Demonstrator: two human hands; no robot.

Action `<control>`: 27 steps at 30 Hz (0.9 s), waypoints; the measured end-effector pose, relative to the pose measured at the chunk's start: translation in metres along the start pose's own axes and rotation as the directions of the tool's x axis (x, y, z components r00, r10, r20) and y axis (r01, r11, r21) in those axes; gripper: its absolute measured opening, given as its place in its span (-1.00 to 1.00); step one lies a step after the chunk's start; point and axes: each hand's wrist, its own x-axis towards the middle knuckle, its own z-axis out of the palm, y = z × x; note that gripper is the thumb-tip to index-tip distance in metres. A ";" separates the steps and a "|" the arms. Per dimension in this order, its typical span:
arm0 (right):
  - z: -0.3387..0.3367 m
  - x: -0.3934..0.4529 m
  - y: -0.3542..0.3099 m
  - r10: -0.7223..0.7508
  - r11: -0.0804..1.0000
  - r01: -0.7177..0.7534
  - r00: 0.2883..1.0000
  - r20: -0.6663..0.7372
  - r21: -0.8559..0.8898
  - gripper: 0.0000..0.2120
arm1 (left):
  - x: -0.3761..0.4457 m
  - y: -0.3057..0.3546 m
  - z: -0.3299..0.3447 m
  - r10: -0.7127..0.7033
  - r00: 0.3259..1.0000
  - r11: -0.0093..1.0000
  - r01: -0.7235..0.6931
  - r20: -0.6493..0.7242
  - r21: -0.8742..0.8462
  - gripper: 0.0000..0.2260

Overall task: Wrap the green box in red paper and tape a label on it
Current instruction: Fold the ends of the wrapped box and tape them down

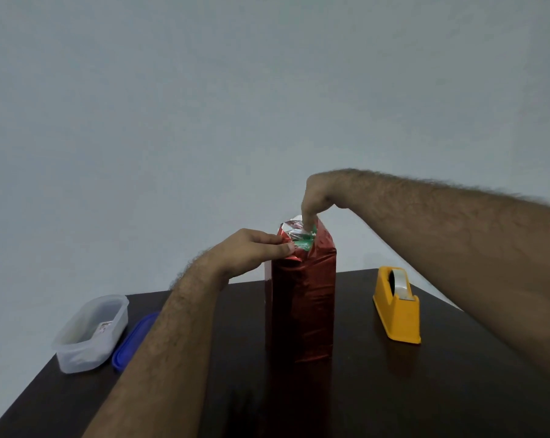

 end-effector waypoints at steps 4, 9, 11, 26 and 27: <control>0.011 0.007 0.007 0.001 0.998 -0.015 0.979 0.206 0.067 -0.16 | -0.003 0.006 0.003 -0.011 1.000 1.000 0.011 0.004 -0.023 -0.60; 0.014 0.014 0.013 0.004 0.966 -0.035 0.992 0.123 0.258 -0.28 | -0.003 0.005 0.003 -0.014 1.000 1.000 0.014 -0.001 -0.018 -0.60; 0.017 0.020 0.015 -0.025 0.889 -0.008 0.998 0.065 0.457 -0.23 | -0.004 0.005 0.001 -0.014 1.000 1.000 0.014 -0.003 -0.026 -0.59; 0.131 0.001 0.133 0.255 0.532 0.228 0.875 -0.411 0.815 -0.69 | -0.012 0.036 0.023 0.247 0.911 0.965 -0.261 -0.331 0.003 -0.74; 0.143 -0.006 0.143 0.283 0.550 0.210 0.864 -0.417 0.808 -0.69 | -0.011 0.043 0.028 0.341 0.852 0.940 -0.299 -0.396 0.165 -0.80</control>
